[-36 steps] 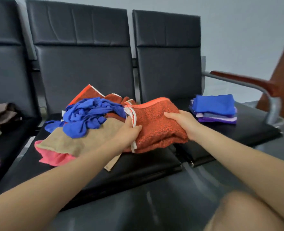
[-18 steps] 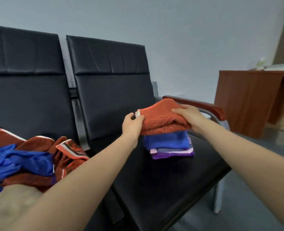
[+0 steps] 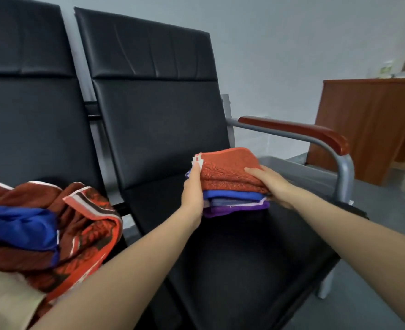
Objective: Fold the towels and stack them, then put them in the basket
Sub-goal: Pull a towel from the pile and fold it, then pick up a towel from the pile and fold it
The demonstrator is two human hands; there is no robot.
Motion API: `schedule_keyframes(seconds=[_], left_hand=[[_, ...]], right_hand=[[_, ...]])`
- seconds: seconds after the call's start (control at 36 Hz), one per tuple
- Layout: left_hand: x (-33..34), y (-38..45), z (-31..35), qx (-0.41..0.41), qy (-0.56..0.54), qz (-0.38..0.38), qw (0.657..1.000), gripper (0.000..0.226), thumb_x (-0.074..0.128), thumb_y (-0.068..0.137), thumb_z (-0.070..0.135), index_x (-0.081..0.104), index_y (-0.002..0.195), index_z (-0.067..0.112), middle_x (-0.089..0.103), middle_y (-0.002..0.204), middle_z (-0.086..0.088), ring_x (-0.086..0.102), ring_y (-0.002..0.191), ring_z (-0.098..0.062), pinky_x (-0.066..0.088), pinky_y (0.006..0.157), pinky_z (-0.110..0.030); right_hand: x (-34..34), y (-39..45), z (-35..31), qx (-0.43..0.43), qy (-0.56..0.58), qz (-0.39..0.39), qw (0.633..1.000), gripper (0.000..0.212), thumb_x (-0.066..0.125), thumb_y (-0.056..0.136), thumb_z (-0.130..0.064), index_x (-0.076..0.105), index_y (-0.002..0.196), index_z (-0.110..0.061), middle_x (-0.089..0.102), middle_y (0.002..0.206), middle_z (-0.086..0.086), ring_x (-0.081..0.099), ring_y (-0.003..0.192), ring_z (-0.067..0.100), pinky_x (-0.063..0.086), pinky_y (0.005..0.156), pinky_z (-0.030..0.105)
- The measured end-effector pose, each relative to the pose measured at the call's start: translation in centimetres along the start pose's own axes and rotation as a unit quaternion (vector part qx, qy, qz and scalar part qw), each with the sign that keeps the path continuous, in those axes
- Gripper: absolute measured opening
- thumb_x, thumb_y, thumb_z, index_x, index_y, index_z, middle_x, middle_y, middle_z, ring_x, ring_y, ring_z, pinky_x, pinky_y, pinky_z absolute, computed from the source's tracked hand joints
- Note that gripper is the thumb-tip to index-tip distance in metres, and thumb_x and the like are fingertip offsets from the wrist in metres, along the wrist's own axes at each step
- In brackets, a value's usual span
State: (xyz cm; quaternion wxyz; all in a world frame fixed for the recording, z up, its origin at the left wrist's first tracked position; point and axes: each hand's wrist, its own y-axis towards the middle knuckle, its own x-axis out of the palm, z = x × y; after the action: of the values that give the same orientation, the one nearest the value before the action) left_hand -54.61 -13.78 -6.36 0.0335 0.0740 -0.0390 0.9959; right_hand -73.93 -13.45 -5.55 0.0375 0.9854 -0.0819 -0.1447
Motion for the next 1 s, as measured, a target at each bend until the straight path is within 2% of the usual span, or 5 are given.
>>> schedule_keyframes(seconds=[0.08, 0.47, 0.64, 0.81, 1.0], left_hand=[[-3.0, 1.5, 0.4, 0.001, -0.015, 0.046, 0.999, 0.050, 0.033, 0.088, 0.073, 0.059, 0.106, 0.034, 0.064, 0.104, 0.011, 0.060, 0.091, -0.013, 0.049, 0.077, -0.033], [-9.5, 3.1, 1.2, 0.024, 0.074, 0.075, 0.994, 0.034, 0.039, 0.098, 0.052, 0.053, 0.115, 0.026, 0.057, 0.110, 0.004, 0.054, 0.081, -0.010, 0.045, 0.069, -0.029], [-12.9, -0.6, 4.7, 0.039, 0.122, 0.104, 0.986, 0.026, 0.043, 0.098, 0.046, 0.051, 0.093, 0.022, 0.055, 0.105, 0.001, 0.050, 0.098, -0.021, 0.045, 0.095, -0.042], [-21.4, -9.4, 7.9, 0.170, 0.279, 0.163, 0.931, 0.019, 0.051, 0.096, 0.027, 0.064, 0.104, 0.015, 0.063, 0.102, -0.001, 0.058, 0.095, -0.016, 0.046, 0.092, -0.035], [-32.4, -18.3, 7.7, 0.178, 0.325, 0.248, 0.895, 0.011, 0.053, 0.095, 0.021, 0.064, 0.094, 0.021, 0.065, 0.097, 0.002, 0.058, 0.083, -0.012, 0.049, 0.083, -0.034]], right_hand=[[3.8, 1.7, -0.7, -0.035, 0.016, -0.010, 0.999, 0.064, 0.071, 0.076, -0.056, 0.059, 0.127, -0.020, 0.068, 0.120, -0.001, 0.065, 0.108, 0.014, 0.045, 0.106, 0.037], [12.5, 5.2, -1.9, 0.014, -0.152, 0.164, 0.975, 0.083, 0.056, 0.085, -0.066, 0.033, 0.147, -0.015, 0.046, 0.141, 0.014, 0.044, 0.130, 0.034, 0.038, 0.105, 0.044], [13.6, 0.1, -4.1, -0.122, -0.096, 0.293, 0.943, 0.047, 0.057, 0.092, -0.039, 0.049, 0.133, -0.017, 0.055, 0.126, 0.005, 0.050, 0.117, 0.021, 0.043, 0.095, 0.036], [19.6, -7.4, -8.2, -0.117, 0.001, 0.116, 0.986, 0.008, 0.054, 0.094, -0.021, 0.062, 0.095, -0.019, 0.061, 0.083, -0.005, 0.059, 0.079, 0.016, 0.044, 0.071, 0.028], [29.8, -15.3, -12.7, -0.051, -0.052, -0.175, 0.982, 0.022, 0.051, 0.094, -0.017, 0.058, 0.074, -0.014, 0.059, 0.068, 0.001, 0.052, 0.052, 0.012, 0.038, 0.044, 0.020]])
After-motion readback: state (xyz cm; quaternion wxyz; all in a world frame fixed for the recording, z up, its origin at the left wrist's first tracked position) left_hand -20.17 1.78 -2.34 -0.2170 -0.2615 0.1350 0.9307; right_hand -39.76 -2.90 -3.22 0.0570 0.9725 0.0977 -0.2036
